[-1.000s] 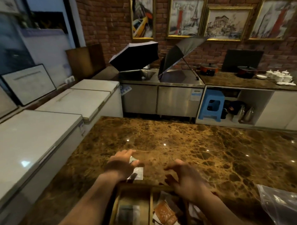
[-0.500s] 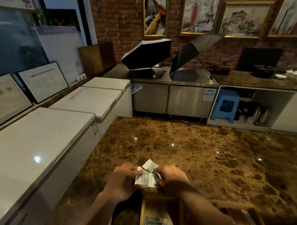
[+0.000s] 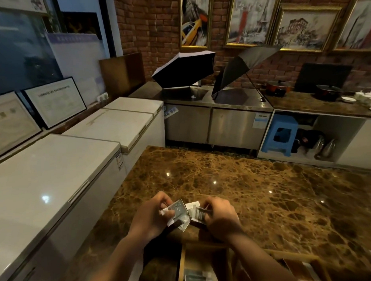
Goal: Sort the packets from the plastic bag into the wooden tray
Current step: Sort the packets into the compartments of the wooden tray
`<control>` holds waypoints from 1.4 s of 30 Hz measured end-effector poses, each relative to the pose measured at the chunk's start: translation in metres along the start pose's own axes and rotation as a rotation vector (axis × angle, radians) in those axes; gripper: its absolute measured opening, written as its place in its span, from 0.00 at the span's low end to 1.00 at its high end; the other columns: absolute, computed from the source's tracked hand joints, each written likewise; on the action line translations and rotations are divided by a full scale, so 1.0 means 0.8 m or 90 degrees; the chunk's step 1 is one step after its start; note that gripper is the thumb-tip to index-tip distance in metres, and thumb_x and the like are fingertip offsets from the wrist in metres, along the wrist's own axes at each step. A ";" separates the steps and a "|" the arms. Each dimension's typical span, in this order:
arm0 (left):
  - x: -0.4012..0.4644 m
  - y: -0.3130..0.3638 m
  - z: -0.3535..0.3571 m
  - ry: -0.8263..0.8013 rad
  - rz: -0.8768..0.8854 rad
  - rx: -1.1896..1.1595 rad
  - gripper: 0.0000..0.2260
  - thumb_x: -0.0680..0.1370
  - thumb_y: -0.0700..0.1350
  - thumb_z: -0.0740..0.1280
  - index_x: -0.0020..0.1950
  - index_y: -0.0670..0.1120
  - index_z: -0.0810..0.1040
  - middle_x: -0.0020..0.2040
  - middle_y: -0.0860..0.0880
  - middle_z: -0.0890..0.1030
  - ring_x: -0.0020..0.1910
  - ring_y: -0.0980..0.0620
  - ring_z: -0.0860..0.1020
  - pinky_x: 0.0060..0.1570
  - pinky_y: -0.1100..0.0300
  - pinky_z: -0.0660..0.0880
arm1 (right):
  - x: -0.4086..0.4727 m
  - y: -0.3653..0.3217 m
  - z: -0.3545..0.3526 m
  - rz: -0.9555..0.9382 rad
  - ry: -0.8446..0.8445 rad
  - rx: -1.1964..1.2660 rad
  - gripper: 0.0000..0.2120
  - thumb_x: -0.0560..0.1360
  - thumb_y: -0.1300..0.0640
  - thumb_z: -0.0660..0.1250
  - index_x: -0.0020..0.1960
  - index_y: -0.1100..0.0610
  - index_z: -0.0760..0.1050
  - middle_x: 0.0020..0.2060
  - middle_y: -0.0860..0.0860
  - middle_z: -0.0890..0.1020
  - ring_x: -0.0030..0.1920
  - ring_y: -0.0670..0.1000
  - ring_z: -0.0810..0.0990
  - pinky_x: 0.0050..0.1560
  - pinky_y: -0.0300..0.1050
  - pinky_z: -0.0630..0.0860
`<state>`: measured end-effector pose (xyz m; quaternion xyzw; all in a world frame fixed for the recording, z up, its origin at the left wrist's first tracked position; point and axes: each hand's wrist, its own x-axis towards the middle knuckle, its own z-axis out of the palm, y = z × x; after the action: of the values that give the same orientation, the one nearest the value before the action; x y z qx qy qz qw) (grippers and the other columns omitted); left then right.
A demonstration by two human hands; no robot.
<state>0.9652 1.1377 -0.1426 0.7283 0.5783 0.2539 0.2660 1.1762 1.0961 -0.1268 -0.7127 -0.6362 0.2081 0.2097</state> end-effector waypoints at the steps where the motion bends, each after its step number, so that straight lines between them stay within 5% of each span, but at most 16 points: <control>1: -0.003 0.008 -0.005 -0.008 0.001 -0.028 0.10 0.73 0.44 0.74 0.44 0.56 0.75 0.35 0.54 0.80 0.34 0.57 0.79 0.41 0.52 0.79 | -0.004 0.000 -0.011 -0.001 0.014 0.024 0.10 0.73 0.60 0.65 0.50 0.48 0.79 0.49 0.48 0.81 0.53 0.52 0.78 0.53 0.48 0.75; 5: -0.027 0.032 -0.019 -0.041 0.061 -0.080 0.13 0.71 0.43 0.76 0.50 0.54 0.76 0.40 0.51 0.83 0.38 0.55 0.83 0.41 0.49 0.83 | -0.023 0.008 -0.043 0.015 0.049 0.082 0.10 0.73 0.61 0.69 0.44 0.45 0.78 0.39 0.41 0.78 0.45 0.47 0.79 0.46 0.44 0.77; 11: -0.079 0.062 -0.013 -0.100 0.021 -0.087 0.09 0.72 0.44 0.71 0.49 0.56 0.79 0.44 0.54 0.84 0.43 0.59 0.83 0.44 0.59 0.81 | -0.062 0.025 -0.075 0.015 0.008 0.088 0.10 0.75 0.61 0.70 0.47 0.46 0.80 0.44 0.43 0.81 0.44 0.42 0.79 0.41 0.34 0.77; 16: -0.106 0.068 0.005 -0.169 0.076 -0.011 0.08 0.71 0.39 0.70 0.41 0.53 0.80 0.36 0.50 0.84 0.37 0.53 0.83 0.42 0.49 0.82 | -0.095 0.033 -0.082 0.053 -0.023 0.176 0.10 0.75 0.61 0.70 0.52 0.49 0.81 0.46 0.47 0.82 0.44 0.45 0.82 0.35 0.34 0.79; 22: -0.131 0.069 0.024 -0.207 0.048 0.084 0.06 0.70 0.47 0.71 0.43 0.58 0.80 0.38 0.60 0.84 0.38 0.62 0.81 0.43 0.60 0.79 | -0.128 0.031 -0.075 0.074 -0.161 0.214 0.08 0.77 0.61 0.67 0.52 0.51 0.79 0.48 0.51 0.82 0.44 0.48 0.84 0.35 0.37 0.80; 26: -0.138 0.071 0.029 -0.158 0.080 0.176 0.12 0.70 0.50 0.72 0.51 0.58 0.77 0.47 0.63 0.79 0.47 0.60 0.79 0.45 0.61 0.76 | -0.140 0.027 -0.060 0.009 -0.206 0.182 0.08 0.76 0.63 0.66 0.48 0.52 0.81 0.46 0.50 0.83 0.43 0.47 0.82 0.40 0.38 0.81; 29: -0.133 0.065 0.028 -0.109 0.109 0.170 0.13 0.70 0.52 0.71 0.54 0.58 0.76 0.53 0.61 0.79 0.54 0.57 0.78 0.51 0.58 0.76 | -0.143 0.025 -0.048 -0.037 -0.150 0.074 0.09 0.74 0.58 0.69 0.45 0.43 0.76 0.48 0.45 0.79 0.50 0.45 0.78 0.50 0.41 0.78; 33: -0.122 0.048 0.014 -0.034 0.094 0.148 0.12 0.75 0.53 0.69 0.57 0.60 0.76 0.54 0.60 0.79 0.52 0.58 0.77 0.49 0.60 0.76 | -0.133 0.024 -0.045 -0.055 -0.046 -0.028 0.09 0.78 0.50 0.67 0.58 0.44 0.76 0.55 0.45 0.79 0.56 0.46 0.75 0.55 0.41 0.72; 42: -0.071 0.012 -0.005 0.017 0.053 0.141 0.14 0.75 0.55 0.67 0.60 0.60 0.76 0.55 0.63 0.78 0.54 0.61 0.78 0.53 0.63 0.74 | -0.062 0.039 -0.043 -0.004 -0.022 -0.050 0.11 0.76 0.51 0.68 0.58 0.43 0.78 0.56 0.44 0.79 0.54 0.46 0.78 0.54 0.43 0.78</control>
<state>0.9575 1.0805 -0.1370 0.7727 0.5759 0.2094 0.1656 1.2163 1.0422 -0.1144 -0.7149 -0.6494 0.1947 0.1712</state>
